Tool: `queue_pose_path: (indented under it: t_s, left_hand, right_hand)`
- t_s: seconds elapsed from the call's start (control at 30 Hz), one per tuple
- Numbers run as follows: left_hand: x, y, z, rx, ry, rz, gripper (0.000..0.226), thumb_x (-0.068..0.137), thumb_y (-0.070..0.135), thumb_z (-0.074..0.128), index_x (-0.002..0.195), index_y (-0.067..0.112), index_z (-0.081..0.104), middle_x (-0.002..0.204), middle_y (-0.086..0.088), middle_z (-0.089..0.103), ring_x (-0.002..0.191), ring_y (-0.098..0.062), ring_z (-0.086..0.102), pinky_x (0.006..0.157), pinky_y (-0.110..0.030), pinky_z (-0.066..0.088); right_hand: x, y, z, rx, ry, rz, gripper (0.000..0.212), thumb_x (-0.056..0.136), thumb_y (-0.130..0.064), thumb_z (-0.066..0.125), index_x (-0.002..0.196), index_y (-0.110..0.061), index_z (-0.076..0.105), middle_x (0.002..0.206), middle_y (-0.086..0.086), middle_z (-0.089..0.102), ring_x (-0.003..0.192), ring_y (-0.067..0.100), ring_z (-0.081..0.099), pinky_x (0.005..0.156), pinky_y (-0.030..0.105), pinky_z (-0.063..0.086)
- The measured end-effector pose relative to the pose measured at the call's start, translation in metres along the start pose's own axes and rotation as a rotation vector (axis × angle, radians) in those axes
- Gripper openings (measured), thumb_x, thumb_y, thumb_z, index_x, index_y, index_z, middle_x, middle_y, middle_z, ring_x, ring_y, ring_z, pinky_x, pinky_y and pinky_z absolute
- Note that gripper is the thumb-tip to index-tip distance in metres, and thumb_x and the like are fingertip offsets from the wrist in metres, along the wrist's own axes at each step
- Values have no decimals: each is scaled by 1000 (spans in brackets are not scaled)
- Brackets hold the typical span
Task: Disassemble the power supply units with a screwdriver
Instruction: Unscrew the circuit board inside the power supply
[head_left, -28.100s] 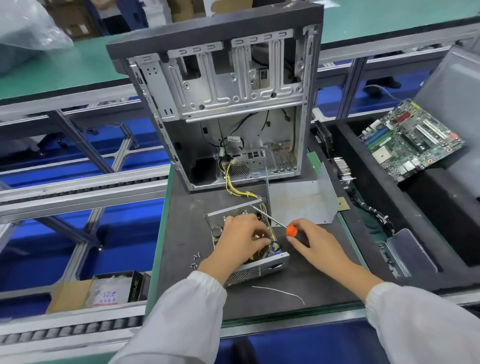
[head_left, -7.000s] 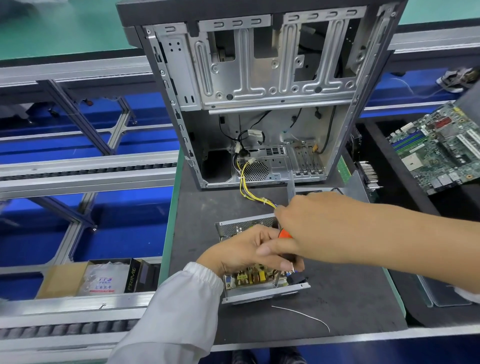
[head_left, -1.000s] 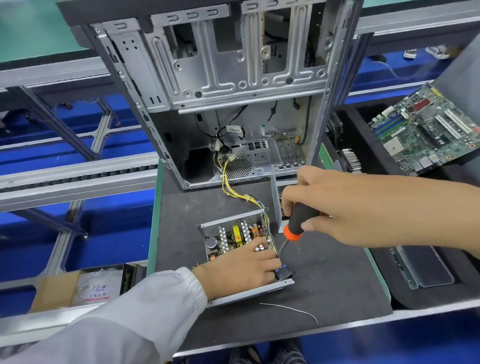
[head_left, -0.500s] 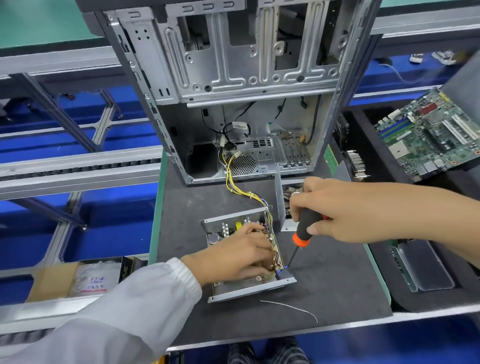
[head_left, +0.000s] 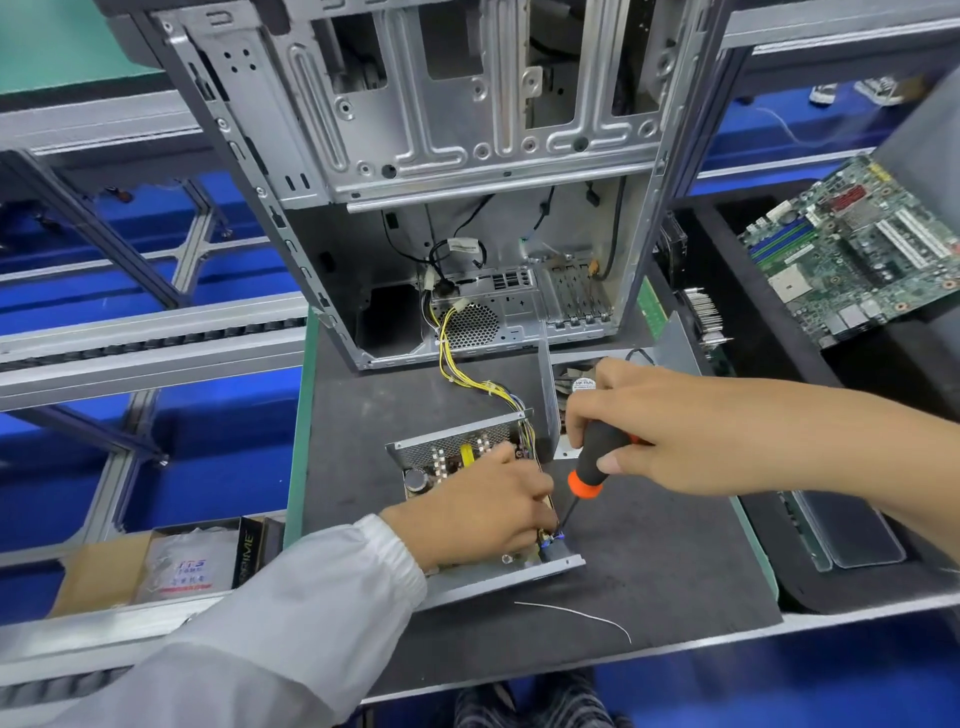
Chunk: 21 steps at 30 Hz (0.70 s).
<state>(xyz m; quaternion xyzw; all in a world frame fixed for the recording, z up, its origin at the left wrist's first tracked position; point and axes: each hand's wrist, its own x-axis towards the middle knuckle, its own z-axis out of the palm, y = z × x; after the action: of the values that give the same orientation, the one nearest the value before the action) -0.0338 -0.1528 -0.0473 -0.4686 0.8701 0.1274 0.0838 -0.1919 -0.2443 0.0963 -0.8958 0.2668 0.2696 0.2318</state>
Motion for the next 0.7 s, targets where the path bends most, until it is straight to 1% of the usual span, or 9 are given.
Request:
queue_pose_path:
  t_s: [0.07,0.17,0.23,0.4,0.53,0.7]
  left_hand:
    - [-2,1,0,5,28,41,25,95,27,43,104,23,66,98,1,53,97,-19,48,84,-33,24]
    - [-5,-3,0,-57,141,95,15,88,22,55,83,21,69,84,0,54,82,-20,49,77,-31,24]
    - [-6,-5,-1,-63,146,101,13,85,21,56,77,20,67,80,0,53,79,-19,47,75,-31,23]
    - [-6,-7,-2,-62,154,110,14,86,23,55,76,23,65,79,3,49,80,-15,42,77,-31,22]
    - [-7,-7,-3,-94,129,113,14,87,21,54,81,22,67,81,2,51,81,-16,42,80,-32,24]
    - [-7,-7,-4,-118,95,98,17,89,19,52,88,21,69,85,0,51,86,-17,42,85,-32,24]
  right_hand:
    - [-1,2,0,5,20,7,13,97,-30,52,108,-35,47,101,-11,33,90,17,54,85,43,47]
    - [-1,2,1,-8,23,12,12,97,-30,51,107,-36,46,100,-11,32,90,18,54,84,43,47]
    - [-1,1,3,-13,11,9,14,97,-30,51,109,-35,46,102,-9,33,92,17,52,86,42,46]
    - [1,-2,5,-41,-3,15,14,98,-28,49,110,-32,46,105,-5,33,90,22,55,82,45,47]
    - [3,-3,7,-61,1,20,15,98,-28,49,112,-31,46,106,-4,33,87,23,56,79,43,48]
    - [2,-2,8,-49,15,18,14,98,-28,50,110,-33,46,105,-4,33,87,24,56,80,45,48]
